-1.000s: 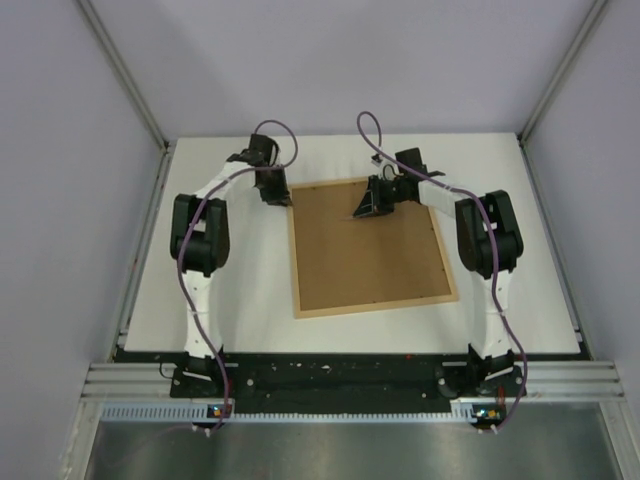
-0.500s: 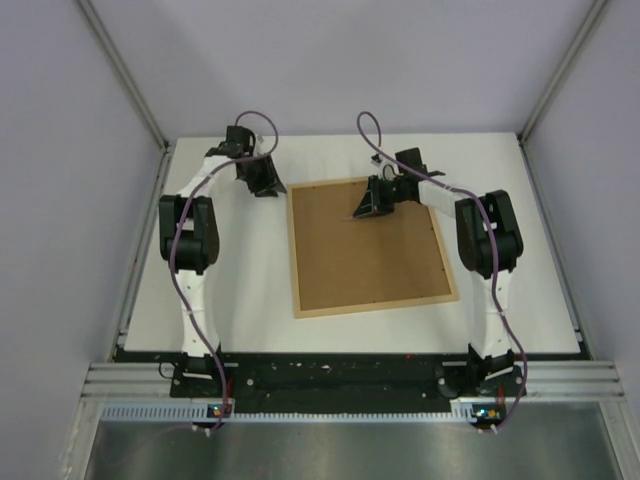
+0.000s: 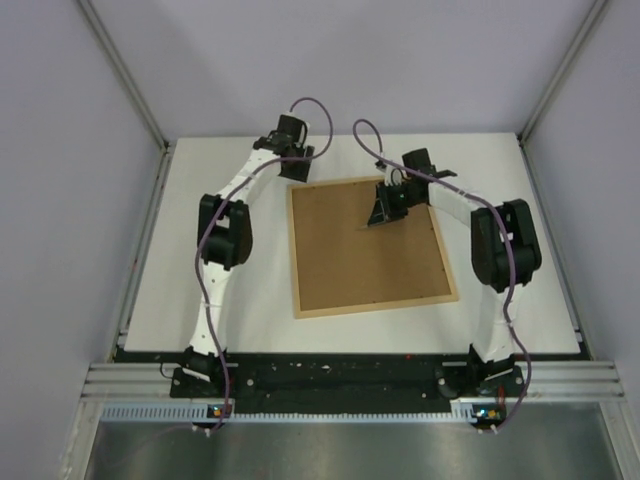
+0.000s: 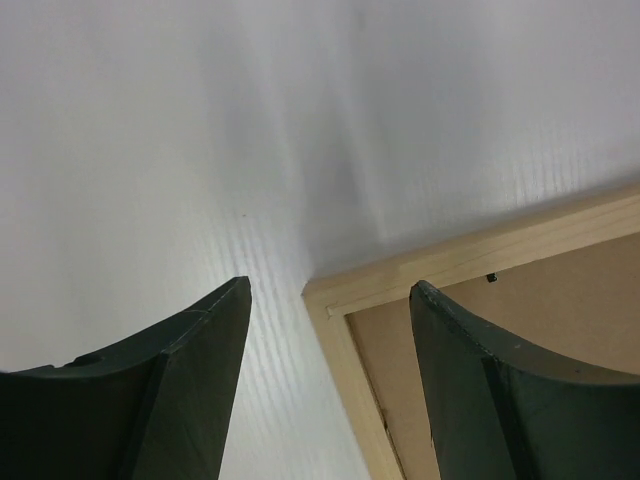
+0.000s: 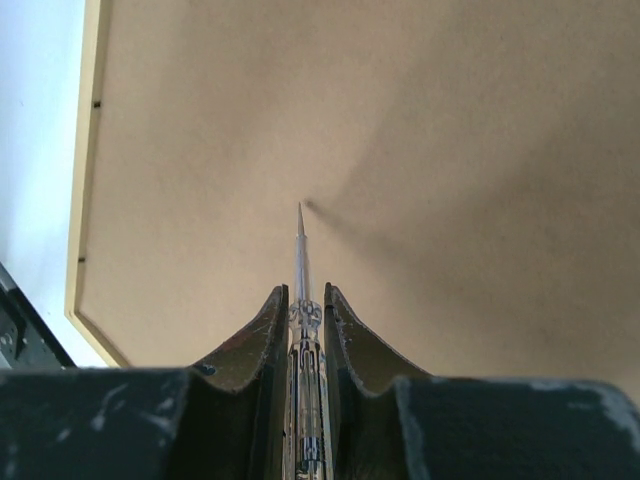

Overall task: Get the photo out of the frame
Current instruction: Adjust the photo frame item on the photo frame, then adjust the photo frame at the center of the board.

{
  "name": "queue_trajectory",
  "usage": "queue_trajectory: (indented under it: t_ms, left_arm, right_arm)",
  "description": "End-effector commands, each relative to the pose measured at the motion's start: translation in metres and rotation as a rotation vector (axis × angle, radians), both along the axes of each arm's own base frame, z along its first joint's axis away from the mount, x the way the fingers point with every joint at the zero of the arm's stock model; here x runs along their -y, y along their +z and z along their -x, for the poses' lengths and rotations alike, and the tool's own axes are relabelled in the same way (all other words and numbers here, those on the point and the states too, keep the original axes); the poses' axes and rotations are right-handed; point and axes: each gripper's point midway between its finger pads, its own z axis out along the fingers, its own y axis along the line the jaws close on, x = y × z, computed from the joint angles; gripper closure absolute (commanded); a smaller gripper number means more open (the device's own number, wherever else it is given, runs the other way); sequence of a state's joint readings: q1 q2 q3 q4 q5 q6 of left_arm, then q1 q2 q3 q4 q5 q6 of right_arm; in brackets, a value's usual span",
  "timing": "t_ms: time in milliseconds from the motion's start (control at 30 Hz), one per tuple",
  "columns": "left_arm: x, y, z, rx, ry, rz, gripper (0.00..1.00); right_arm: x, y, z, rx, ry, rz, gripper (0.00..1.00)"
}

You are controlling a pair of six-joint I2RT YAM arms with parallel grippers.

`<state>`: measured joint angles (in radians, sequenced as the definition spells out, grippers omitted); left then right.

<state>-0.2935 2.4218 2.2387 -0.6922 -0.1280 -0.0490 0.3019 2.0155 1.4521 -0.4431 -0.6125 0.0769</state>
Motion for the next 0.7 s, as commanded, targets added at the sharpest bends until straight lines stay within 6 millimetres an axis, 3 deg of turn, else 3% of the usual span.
queue_trajectory:
  t_ms: [0,233,500,667]
  left_arm:
    - [0.001,0.008,-0.018,0.091,-0.079,-0.149,0.29]
    - [0.020,0.011,-0.021,0.119,-0.181,-0.125,0.33]
    - [0.049,-0.001,0.008,0.043,-0.338,0.012,0.41]
    - [0.049,-0.012,0.015,0.006,-0.355,0.021,0.46]
  right_arm:
    - [0.018,0.033,-0.005,0.108,0.007,0.024,1.00]
    - [0.025,0.049,-0.005,0.143,0.021,-0.008,1.00]
    - [0.032,0.054,-0.008,0.147,-0.002,-0.010,1.00]
    - [0.033,0.055,-0.008,0.144,-0.012,-0.001,1.00]
